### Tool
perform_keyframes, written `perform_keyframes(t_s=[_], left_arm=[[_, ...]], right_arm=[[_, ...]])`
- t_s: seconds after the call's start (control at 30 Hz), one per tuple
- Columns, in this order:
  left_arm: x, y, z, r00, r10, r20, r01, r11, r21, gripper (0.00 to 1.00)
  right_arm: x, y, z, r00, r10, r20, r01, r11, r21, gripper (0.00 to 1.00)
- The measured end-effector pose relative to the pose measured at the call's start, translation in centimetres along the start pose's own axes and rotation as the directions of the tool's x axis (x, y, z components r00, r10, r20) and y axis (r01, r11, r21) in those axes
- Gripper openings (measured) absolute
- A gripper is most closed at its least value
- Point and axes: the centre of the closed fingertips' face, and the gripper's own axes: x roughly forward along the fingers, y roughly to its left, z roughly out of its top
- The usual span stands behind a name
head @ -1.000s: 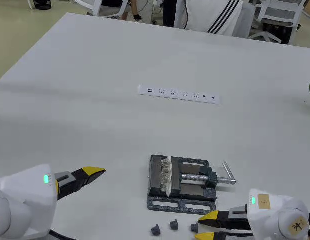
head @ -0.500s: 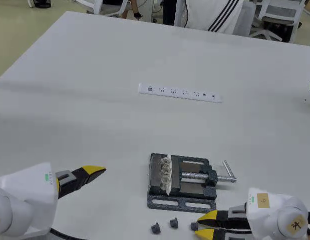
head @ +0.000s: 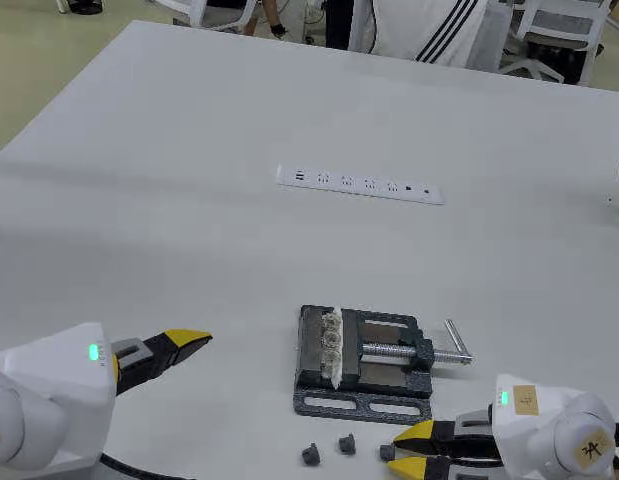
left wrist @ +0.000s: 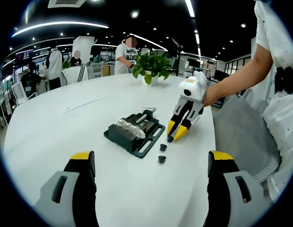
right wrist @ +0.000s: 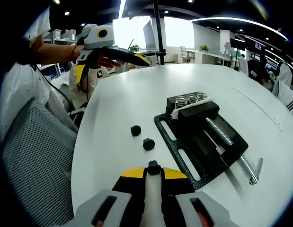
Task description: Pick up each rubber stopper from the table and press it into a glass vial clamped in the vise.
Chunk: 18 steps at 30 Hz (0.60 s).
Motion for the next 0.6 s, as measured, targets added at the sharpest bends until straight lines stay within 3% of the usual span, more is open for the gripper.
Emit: perform_keyframes(t_s=[0.23,0.6], left_arm=[[0.0,-0.1,0.0,1.0000,-0.004,0.003,0.004,1.000,0.000,0.99],[0.2,-0.3,0.3,0.9998,-0.012,0.018,0.012,1.000,0.004,0.99]], right_arm=[[-0.5,0.3,0.5,1.0000,0.007,-0.002,-0.007,1.000,-0.008,0.06],[-2.5,1.2,3.1,0.9997,0.019,0.015,-0.018,0.996,-0.092,0.06]])
